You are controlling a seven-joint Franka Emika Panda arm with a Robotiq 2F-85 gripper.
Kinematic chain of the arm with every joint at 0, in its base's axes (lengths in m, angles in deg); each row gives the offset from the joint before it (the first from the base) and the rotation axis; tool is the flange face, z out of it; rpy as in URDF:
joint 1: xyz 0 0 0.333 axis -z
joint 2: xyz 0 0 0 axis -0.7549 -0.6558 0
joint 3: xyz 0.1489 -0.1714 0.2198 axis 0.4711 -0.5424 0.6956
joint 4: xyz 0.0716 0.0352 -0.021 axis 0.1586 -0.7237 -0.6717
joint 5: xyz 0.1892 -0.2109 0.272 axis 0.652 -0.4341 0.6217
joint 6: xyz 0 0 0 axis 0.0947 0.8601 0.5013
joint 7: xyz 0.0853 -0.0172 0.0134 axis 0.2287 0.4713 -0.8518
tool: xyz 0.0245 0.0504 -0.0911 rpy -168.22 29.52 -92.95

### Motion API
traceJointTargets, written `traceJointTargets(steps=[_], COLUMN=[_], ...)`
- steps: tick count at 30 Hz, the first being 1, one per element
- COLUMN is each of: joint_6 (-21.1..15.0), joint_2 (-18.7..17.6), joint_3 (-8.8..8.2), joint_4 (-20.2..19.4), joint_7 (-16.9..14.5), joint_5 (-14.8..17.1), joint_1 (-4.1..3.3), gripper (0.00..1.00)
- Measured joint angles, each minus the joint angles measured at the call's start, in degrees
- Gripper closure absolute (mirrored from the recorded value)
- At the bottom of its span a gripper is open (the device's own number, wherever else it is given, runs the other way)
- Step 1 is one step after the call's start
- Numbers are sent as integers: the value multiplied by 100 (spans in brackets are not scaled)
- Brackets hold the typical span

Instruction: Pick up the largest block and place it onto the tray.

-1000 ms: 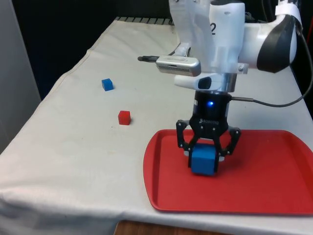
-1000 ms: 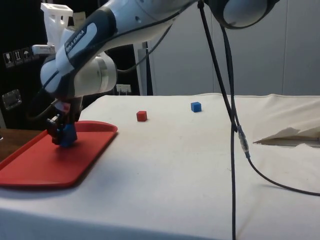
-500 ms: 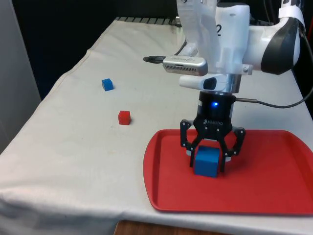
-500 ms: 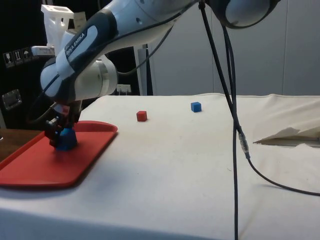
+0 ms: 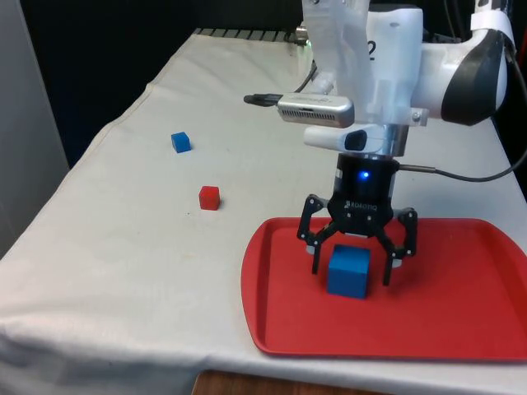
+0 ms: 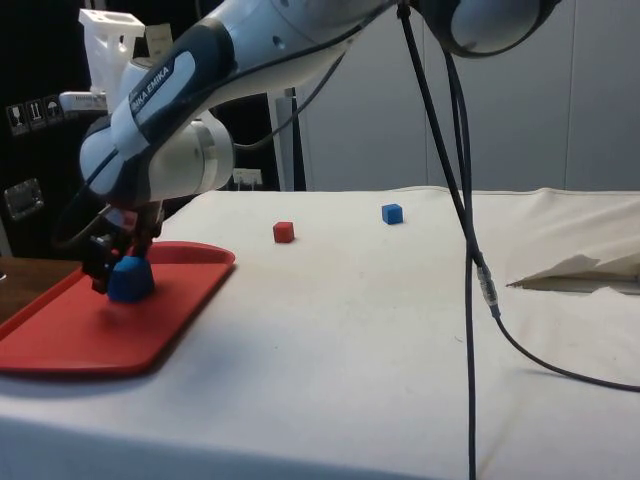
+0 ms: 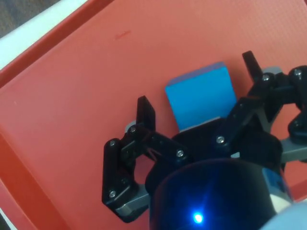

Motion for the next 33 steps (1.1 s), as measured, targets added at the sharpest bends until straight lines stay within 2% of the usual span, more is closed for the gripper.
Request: traceJointTargets(steps=[4,10,21,33], joint_6=[-6,-6,-6,-6], joint_2=[40,338,1026,1604], joint_3=[-23,-29,11,34], joint_4=[11,-149,-619,-985], joint_7=[23,23,126,166], joint_5=[0,-120,-596,-1020], joint_1=[0,-23,-97,-120], gripper=[0,0,0,0])
